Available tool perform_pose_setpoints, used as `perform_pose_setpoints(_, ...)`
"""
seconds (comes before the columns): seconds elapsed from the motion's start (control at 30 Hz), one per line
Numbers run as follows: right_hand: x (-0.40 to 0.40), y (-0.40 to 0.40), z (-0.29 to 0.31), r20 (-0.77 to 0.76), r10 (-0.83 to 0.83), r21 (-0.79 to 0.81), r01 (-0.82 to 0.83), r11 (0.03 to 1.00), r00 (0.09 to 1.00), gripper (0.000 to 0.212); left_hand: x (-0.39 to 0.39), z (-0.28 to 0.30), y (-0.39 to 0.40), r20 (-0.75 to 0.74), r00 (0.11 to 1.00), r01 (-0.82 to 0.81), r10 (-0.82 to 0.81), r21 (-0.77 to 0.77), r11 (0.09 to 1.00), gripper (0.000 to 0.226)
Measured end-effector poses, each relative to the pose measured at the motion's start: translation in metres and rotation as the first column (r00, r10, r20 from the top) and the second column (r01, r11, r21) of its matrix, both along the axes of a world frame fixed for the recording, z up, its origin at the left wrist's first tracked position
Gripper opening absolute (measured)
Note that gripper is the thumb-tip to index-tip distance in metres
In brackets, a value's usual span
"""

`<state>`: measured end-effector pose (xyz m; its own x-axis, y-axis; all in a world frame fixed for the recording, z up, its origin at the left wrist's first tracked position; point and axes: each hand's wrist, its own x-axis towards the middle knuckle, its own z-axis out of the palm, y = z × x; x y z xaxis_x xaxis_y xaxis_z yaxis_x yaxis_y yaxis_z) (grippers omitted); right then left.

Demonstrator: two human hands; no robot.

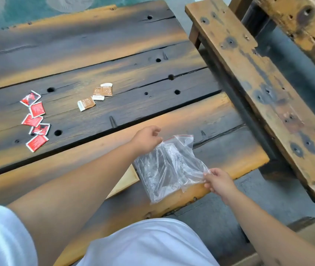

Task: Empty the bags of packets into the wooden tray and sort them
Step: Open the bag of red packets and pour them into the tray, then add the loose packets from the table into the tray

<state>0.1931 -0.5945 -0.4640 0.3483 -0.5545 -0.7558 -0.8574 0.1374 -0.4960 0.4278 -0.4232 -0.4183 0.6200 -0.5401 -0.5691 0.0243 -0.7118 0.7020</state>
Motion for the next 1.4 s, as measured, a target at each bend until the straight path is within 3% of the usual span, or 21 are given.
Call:
perform_pose_setpoints(0.07,0.009,-0.003,0.003,-0.215,0.218,-0.192,-0.260,0.946,0.952,0.049,0.005,-0.001,0.018,0.000,1.000,-0.023,0.023,-0.003,1.000,0.048)
perform_pose_setpoints(0.13,0.021,-0.006,0.010,-0.452,0.405,-0.314,-0.567,0.762,0.795,0.067,0.011,0.000,0.038,0.018,0.998,-0.055,0.055,0.001,0.999,0.048)
perform_pose_setpoints(0.17,0.030,-0.005,0.014,-0.500,0.450,-0.344,-0.646,0.681,0.740,0.070,0.015,0.001,0.048,0.023,0.997,-0.075,0.075,-0.003,0.997,0.048)
perform_pose_setpoints(0.33,0.107,0.022,0.032,-0.464,0.589,-0.502,-0.744,0.441,0.662,0.067,0.038,0.011,0.100,0.111,0.980,-0.166,0.164,0.008,0.986,0.053)
perform_pose_setpoints(0.47,0.185,0.080,0.039,-0.383,0.785,-0.543,-0.806,0.235,0.487,0.067,0.063,0.014,0.146,0.171,0.956,-0.246,0.237,0.032,0.969,0.061)
perform_pose_setpoints(0.67,0.285,0.157,0.039,-0.295,0.908,-0.503,-0.857,0.117,0.297,0.073,0.111,0.005,0.196,0.178,0.945,-0.294,0.274,0.097,0.951,0.066)
perform_pose_setpoints(1.0,0.399,0.180,0.000,-0.320,0.920,-0.417,-0.906,0.076,0.224,0.077,0.196,-0.039,0.188,0.244,0.965,-0.135,0.100,0.129,0.982,0.070)
perform_pose_setpoints(1.1,0.431,0.175,-0.021,-0.244,0.898,-0.441,-0.867,0.233,0.366,0.074,0.215,-0.063,0.181,0.341,0.940,-0.070,-0.015,0.236,0.969,0.066)
perform_pose_setpoints(1.17,0.452,0.171,-0.036,-0.129,0.832,-0.489,-0.765,0.420,0.540,0.062,0.219,-0.081,0.181,0.480,0.860,-0.015,-0.170,0.358,0.934,0.061)
perform_pose_setpoints(1.23,0.469,0.167,-0.047,-0.043,0.757,-0.540,-0.653,0.531,0.652,0.042,0.216,-0.099,0.185,0.566,0.756,0.056,-0.329,0.445,0.894,0.064)
perform_pose_setpoints(1.33,0.483,0.167,-0.054,0.041,0.734,-0.546,-0.600,0.585,0.678,0.025,0.211,-0.120,0.197,0.652,0.663,0.066,-0.369,0.439,0.896,0.064)
perform_pose_setpoints(1.4,0.487,0.169,-0.059,0.060,0.770,-0.565,-0.614,0.551,0.636,0.018,0.211,-0.125,0.202,0.673,0.652,0.070,-0.349,0.405,0.912,0.062)
